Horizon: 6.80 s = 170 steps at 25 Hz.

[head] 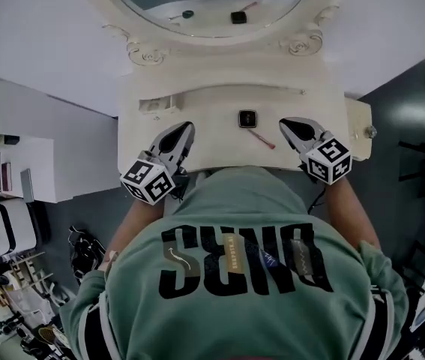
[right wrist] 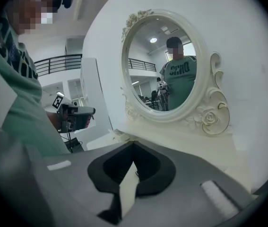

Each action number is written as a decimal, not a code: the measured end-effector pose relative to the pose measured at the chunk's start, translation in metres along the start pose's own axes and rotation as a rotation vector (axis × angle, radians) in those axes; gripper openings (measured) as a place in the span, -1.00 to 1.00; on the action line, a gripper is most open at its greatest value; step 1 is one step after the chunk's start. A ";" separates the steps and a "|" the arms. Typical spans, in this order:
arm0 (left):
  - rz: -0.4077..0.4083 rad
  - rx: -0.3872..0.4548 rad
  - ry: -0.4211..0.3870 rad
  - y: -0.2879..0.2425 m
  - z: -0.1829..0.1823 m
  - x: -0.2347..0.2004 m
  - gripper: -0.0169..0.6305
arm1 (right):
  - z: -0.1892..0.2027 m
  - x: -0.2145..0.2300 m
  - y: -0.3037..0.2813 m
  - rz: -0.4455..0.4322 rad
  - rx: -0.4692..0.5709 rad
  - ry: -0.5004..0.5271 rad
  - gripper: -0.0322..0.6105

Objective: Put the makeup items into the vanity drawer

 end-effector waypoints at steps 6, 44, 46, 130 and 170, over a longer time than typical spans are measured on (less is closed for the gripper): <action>0.050 -0.091 -0.027 -0.022 0.009 -0.024 -0.95 | 0.008 -0.009 -0.020 0.017 -0.164 0.104 -0.86; 0.093 -0.397 -0.105 -0.091 0.124 -0.034 -0.95 | 0.175 -0.037 -0.106 -0.236 -0.709 0.162 -0.73; 0.091 -0.391 -0.096 -0.090 0.123 -0.035 -0.95 | 0.175 -0.038 -0.105 -0.241 -0.702 0.167 -0.74; -0.263 0.163 0.110 0.158 -0.064 -0.208 -0.95 | -0.046 -0.126 -0.409 -0.541 -0.602 0.819 -0.74; 0.016 0.110 -0.084 0.010 -0.071 -0.030 -0.95 | -0.120 -0.004 -0.091 -0.080 -0.013 0.292 -0.61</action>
Point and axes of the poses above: the fingertips, and each gripper's own axes: y backward along the fingers, x to its right, z out of its underside, the point moved 7 cm from there along y, backward along the fingers, and after that the axes turned 15 degrees about y, right-handed, at the moved point
